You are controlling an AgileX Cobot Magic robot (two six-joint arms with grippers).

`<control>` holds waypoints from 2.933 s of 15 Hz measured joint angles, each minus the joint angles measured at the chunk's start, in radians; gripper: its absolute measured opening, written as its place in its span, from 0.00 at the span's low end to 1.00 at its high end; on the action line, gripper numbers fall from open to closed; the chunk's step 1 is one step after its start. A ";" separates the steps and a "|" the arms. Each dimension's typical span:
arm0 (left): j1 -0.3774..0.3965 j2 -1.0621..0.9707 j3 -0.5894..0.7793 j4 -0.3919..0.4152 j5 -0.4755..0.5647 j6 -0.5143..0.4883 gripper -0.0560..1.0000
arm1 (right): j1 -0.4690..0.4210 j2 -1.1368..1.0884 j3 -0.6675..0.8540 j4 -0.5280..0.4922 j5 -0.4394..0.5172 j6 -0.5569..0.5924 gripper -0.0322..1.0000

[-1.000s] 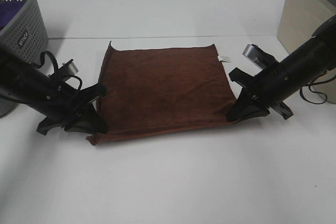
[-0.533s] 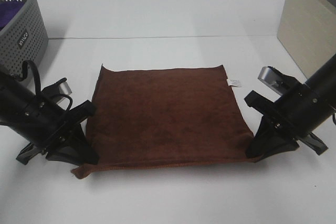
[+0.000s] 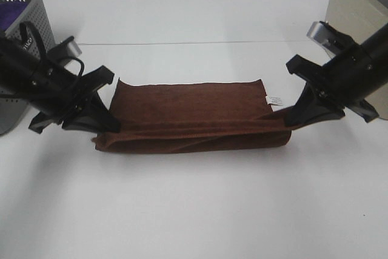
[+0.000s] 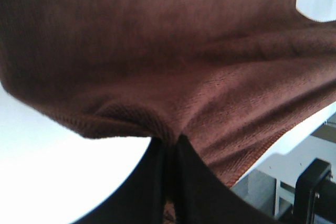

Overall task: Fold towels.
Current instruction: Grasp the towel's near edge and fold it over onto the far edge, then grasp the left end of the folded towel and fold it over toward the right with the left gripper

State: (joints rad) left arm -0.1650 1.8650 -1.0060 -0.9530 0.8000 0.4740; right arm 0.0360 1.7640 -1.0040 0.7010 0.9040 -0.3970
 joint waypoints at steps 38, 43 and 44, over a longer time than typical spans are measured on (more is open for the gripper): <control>0.004 0.368 -0.413 0.085 -0.232 -0.026 0.75 | 0.055 0.448 -0.558 -0.131 -0.052 0.106 0.86; -0.016 0.416 -0.479 0.059 -0.206 -0.009 0.54 | 0.055 0.448 -0.558 -0.135 -0.051 0.106 0.86; -0.031 0.425 -0.495 0.060 -0.199 -0.002 0.44 | 0.055 0.448 -0.558 -0.136 -0.051 0.106 0.86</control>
State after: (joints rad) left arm -0.1960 2.2900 -1.5010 -0.8930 0.6010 0.4720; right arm 0.0910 2.2120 -1.5620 0.5650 0.8530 -0.2910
